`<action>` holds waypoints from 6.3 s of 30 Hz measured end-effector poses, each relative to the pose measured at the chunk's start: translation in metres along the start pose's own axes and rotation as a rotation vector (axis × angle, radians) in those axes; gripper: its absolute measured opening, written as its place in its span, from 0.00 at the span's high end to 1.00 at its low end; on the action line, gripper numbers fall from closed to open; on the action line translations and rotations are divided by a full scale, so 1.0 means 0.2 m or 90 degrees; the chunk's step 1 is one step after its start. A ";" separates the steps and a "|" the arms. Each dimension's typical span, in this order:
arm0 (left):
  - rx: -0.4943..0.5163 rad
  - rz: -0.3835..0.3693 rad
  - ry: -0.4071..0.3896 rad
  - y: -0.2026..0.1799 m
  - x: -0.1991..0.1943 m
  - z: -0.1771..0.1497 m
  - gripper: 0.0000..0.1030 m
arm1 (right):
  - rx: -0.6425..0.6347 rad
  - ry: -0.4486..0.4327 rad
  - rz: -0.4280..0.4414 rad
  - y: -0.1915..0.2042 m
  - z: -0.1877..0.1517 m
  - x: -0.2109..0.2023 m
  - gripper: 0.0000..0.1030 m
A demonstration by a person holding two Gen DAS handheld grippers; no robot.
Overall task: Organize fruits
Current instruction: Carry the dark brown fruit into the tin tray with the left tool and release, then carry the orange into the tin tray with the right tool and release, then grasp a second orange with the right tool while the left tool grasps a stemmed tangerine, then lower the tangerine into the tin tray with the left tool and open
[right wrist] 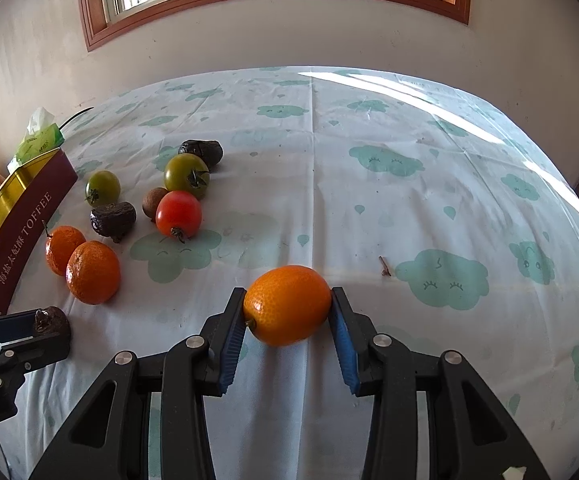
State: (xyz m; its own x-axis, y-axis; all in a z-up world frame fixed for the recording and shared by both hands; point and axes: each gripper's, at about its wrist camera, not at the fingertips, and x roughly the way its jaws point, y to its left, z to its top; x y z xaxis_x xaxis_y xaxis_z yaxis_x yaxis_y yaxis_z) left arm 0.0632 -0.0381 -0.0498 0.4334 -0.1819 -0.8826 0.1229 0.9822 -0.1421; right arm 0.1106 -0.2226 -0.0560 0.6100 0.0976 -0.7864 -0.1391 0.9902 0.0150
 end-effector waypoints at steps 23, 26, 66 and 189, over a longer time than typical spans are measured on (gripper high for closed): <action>-0.155 0.152 -0.086 0.74 -0.29 0.22 0.65 | -0.002 0.002 -0.002 0.01 -0.01 0.01 0.62; -0.164 0.154 -0.069 0.79 -0.21 0.22 0.65 | -0.001 0.002 -0.001 0.01 -0.01 0.01 0.62; -0.124 0.147 -0.049 0.72 -0.16 0.13 0.41 | 0.003 0.003 0.001 0.00 0.00 0.00 0.63; -0.042 0.034 -0.025 0.13 -0.04 0.24 0.61 | -0.038 0.001 0.021 0.03 0.08 0.09 0.61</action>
State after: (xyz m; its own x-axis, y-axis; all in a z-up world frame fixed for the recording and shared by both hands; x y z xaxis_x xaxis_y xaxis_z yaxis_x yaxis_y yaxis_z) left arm 0.1051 -0.0125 -0.0253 0.4721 -0.1289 -0.8721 0.0398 0.9914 -0.1250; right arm 0.1336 -0.2123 -0.0600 0.6029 0.1301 -0.7871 -0.2052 0.9787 0.0046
